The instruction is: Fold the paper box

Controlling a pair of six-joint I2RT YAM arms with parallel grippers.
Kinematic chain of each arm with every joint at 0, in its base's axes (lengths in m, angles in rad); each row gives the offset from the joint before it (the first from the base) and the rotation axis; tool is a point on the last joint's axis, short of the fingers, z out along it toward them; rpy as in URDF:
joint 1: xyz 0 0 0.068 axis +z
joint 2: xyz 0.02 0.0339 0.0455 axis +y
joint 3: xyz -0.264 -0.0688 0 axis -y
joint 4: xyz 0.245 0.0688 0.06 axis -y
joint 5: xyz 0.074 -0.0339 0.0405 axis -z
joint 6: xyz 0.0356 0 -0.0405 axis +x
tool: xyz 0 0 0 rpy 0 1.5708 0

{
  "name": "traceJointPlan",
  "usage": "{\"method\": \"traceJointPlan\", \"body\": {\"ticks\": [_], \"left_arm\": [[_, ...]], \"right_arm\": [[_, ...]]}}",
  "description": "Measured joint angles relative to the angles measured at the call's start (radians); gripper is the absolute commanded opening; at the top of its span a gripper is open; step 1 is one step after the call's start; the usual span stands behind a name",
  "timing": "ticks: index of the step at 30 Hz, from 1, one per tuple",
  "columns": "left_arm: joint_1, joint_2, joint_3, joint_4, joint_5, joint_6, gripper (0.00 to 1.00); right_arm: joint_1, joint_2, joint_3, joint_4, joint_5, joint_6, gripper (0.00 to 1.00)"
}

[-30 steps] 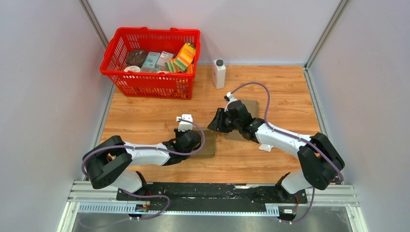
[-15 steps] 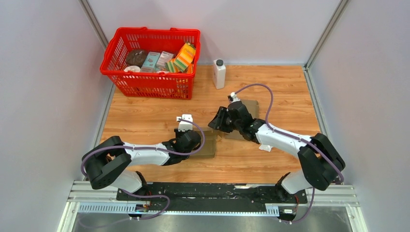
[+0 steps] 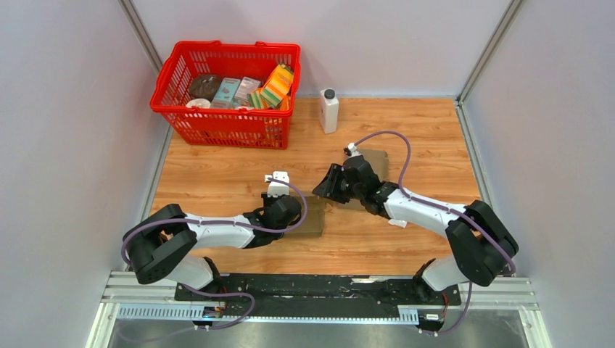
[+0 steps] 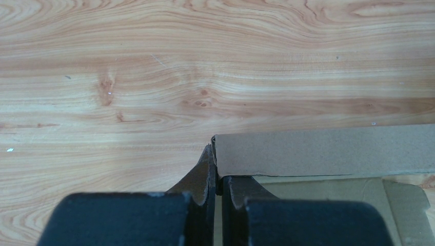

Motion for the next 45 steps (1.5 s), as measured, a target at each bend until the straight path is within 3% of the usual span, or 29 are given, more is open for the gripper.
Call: {"method": "traceJointPlan", "body": {"ticks": [8,9,11,15,16,17,18,19,21,23,26,29,30,31,38,45], "left_arm": [[0.0,0.0,0.0,0.0,0.0,0.0,0.0],[0.0,0.0,0.0,0.0,0.0,0.0,0.0],[0.0,0.0,0.0,0.0,0.0,0.0,0.0],[0.001,-0.001,-0.001,-0.008,-0.008,-0.009,0.0],[0.001,-0.001,-0.001,-0.008,-0.008,-0.013,0.0],[0.001,-0.001,-0.001,-0.008,-0.007,-0.016,0.0],[0.0,-0.001,-0.001,-0.008,-0.007,-0.018,0.0],[0.0,-0.001,-0.001,-0.008,-0.007,-0.02,0.0],[0.0,-0.002,-0.001,-0.007,-0.008,-0.026,0.0],[0.0,-0.004,-0.003,-0.007,-0.008,-0.034,0.0],[0.0,-0.014,-0.01,-0.008,-0.003,-0.05,0.0],[0.0,-0.024,-0.014,-0.017,-0.002,-0.069,0.0],[0.0,-0.027,-0.014,-0.02,0.0,-0.073,0.0],[0.0,-0.03,-0.016,-0.024,0.0,-0.079,0.0],[0.0,-0.035,-0.017,-0.037,-0.001,-0.099,0.0],[0.0,-0.037,-0.017,-0.043,-0.004,-0.106,0.0]], "right_arm": [[0.0,0.052,-0.023,0.091,-0.062,0.1,0.36],[0.0,0.063,-0.024,0.109,-0.069,0.114,0.21],[0.0,0.083,-0.024,0.137,-0.075,0.136,0.03],[-0.013,0.099,-0.039,0.197,-0.077,0.18,0.0],[-0.017,0.1,-0.052,0.222,-0.081,0.184,0.03],[-0.021,0.1,-0.061,0.236,-0.088,0.187,0.13],[-0.028,0.1,-0.073,0.258,-0.097,0.188,0.42],[-0.033,0.1,-0.081,0.271,-0.106,0.187,0.49],[-0.039,0.095,-0.094,0.28,-0.109,0.162,0.56],[-0.04,0.069,-0.122,0.275,-0.092,0.12,0.56],[-0.036,-0.029,-0.198,0.256,-0.036,0.055,0.49],[-0.011,-0.111,-0.248,0.247,0.029,0.005,0.27],[0.003,-0.116,-0.251,0.247,0.052,-0.008,0.07],[0.02,-0.108,-0.251,0.249,0.08,-0.023,0.0],[0.121,0.115,-0.179,0.226,0.236,-0.088,0.0],[0.145,0.152,-0.124,0.177,0.362,-0.092,0.0]]}}
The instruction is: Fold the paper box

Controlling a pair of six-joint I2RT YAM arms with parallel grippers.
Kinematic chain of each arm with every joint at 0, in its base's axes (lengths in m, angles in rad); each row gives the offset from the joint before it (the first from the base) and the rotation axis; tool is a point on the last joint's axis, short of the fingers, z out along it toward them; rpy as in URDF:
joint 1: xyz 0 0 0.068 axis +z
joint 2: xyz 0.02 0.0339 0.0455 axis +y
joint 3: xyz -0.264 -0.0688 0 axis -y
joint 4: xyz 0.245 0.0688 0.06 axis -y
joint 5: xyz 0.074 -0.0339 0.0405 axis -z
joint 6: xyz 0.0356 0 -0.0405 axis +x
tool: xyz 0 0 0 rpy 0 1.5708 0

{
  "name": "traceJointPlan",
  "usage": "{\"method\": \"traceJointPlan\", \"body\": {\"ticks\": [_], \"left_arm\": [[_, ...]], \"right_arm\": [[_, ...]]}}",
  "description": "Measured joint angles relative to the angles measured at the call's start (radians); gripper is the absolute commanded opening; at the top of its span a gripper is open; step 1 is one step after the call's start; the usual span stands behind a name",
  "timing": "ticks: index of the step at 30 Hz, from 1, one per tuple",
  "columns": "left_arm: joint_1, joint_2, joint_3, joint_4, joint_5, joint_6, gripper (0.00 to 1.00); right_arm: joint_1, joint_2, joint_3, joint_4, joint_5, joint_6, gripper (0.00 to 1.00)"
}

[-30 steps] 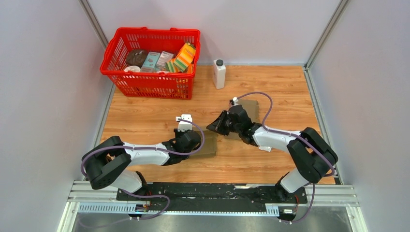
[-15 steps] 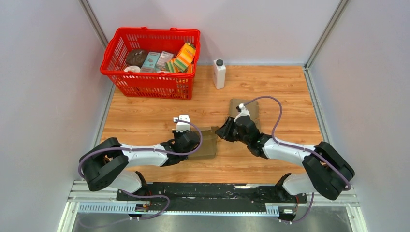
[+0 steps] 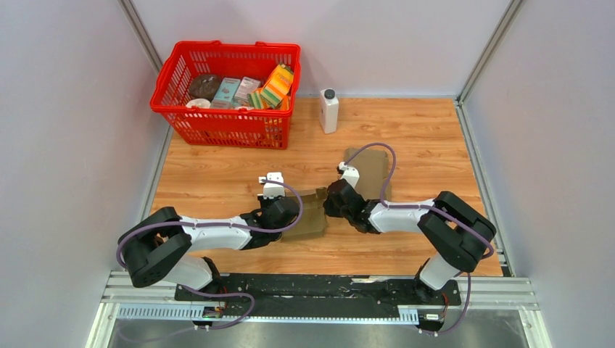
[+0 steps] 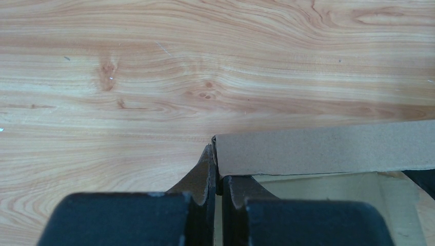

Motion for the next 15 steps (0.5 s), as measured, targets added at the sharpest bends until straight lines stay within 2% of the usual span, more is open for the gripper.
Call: {"method": "traceJointPlan", "body": {"ticks": [6,15], "left_arm": [[0.0,0.0,0.0,-0.001,0.0,0.0,0.0],[0.0,0.0,0.0,-0.001,-0.001,0.001,0.0]], "right_arm": [[0.008,0.0,0.0,-0.043,0.073,0.008,0.0],[0.015,0.014,0.011,-0.034,0.076,-0.003,0.0]]}}
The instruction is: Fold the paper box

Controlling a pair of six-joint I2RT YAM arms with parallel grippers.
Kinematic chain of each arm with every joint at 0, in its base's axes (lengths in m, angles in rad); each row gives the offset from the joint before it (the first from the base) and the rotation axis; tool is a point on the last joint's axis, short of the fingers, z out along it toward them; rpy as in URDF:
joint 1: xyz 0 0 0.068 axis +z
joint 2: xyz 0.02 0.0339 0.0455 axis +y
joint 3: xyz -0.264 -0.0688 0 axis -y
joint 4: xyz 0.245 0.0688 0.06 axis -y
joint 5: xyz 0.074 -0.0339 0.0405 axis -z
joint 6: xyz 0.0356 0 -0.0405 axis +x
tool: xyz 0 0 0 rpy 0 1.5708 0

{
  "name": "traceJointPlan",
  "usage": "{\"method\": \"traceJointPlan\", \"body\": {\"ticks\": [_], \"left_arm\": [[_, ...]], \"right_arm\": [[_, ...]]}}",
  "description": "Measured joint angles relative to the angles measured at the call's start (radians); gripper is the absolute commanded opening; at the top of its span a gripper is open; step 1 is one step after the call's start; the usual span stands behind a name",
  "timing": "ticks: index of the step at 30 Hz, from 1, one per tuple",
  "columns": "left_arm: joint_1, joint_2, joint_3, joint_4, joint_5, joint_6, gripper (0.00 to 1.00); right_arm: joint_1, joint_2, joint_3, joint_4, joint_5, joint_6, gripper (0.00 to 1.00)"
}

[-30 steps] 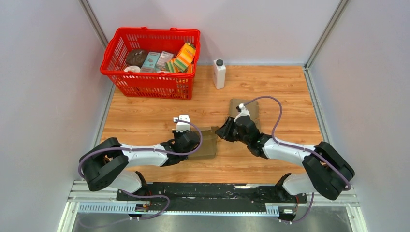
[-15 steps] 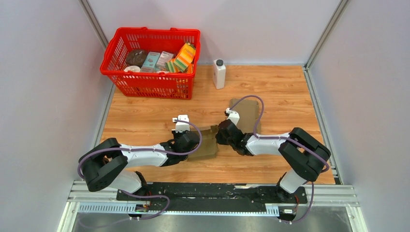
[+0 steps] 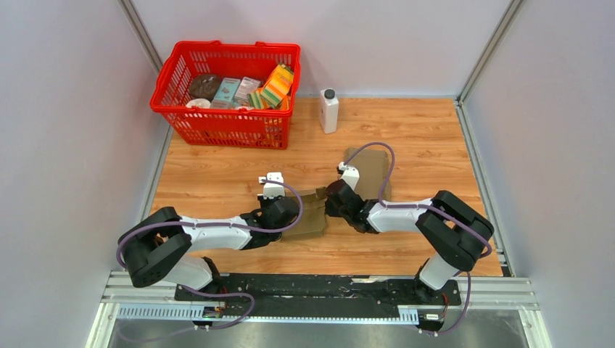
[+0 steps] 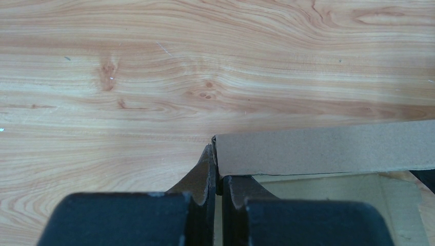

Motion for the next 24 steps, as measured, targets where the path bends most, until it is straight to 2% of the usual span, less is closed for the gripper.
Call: {"method": "traceJointPlan", "body": {"ticks": [11,24], "left_arm": [[0.0,0.0,0.0,0.0,0.0,0.0,0.0],[0.0,0.0,0.0,-0.002,-0.001,0.001,0.0]], "right_arm": [[0.032,0.0,-0.022,0.103,-0.044,-0.049,0.0],[0.037,0.04,-0.008,0.134,-0.08,-0.056,0.0]]}}
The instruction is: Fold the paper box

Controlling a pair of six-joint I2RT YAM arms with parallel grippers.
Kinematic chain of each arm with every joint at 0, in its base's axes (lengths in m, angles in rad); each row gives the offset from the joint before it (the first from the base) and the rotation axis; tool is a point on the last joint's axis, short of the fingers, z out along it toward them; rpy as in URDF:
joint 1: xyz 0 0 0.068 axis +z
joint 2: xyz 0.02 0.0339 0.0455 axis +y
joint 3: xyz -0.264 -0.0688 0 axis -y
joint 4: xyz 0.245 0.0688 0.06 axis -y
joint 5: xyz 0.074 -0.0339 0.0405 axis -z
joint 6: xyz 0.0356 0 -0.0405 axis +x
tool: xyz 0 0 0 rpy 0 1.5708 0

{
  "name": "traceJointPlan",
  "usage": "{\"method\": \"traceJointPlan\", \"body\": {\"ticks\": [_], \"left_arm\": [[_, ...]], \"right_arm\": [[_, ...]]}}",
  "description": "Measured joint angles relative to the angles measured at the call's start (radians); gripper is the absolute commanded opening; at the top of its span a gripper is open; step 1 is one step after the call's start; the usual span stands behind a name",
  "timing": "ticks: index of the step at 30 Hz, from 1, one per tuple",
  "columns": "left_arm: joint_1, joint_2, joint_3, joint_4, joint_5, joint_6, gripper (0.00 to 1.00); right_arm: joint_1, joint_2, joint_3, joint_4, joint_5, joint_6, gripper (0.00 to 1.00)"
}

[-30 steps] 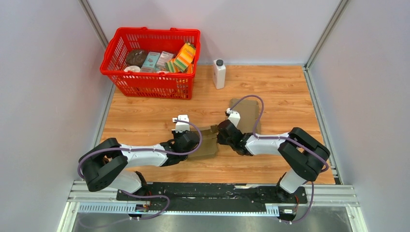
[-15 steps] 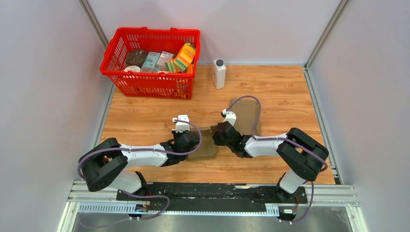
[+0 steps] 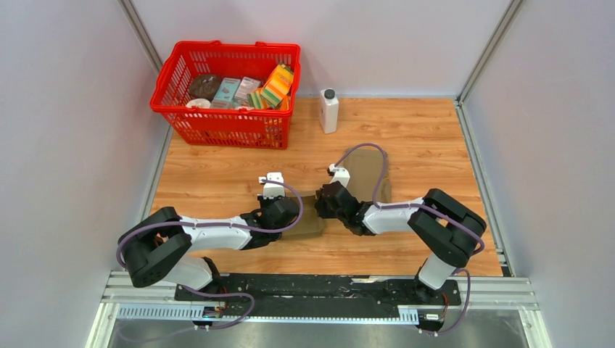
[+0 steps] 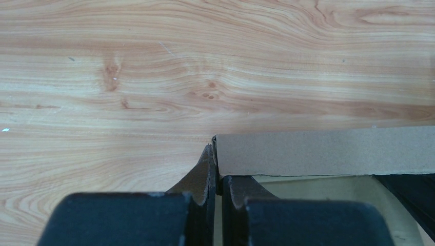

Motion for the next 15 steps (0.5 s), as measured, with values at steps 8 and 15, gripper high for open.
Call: {"method": "traceJointPlan", "body": {"ticks": [8,15], "left_arm": [[0.0,0.0,0.0,-0.006,-0.007,0.002,0.0],[0.0,0.0,0.0,-0.005,-0.007,0.003,0.0]], "right_arm": [[-0.013,-0.103,0.013,-0.142,-0.049,-0.009,0.2],[-0.014,-0.246,0.005,-0.132,-0.131,-0.011,0.04]]}}
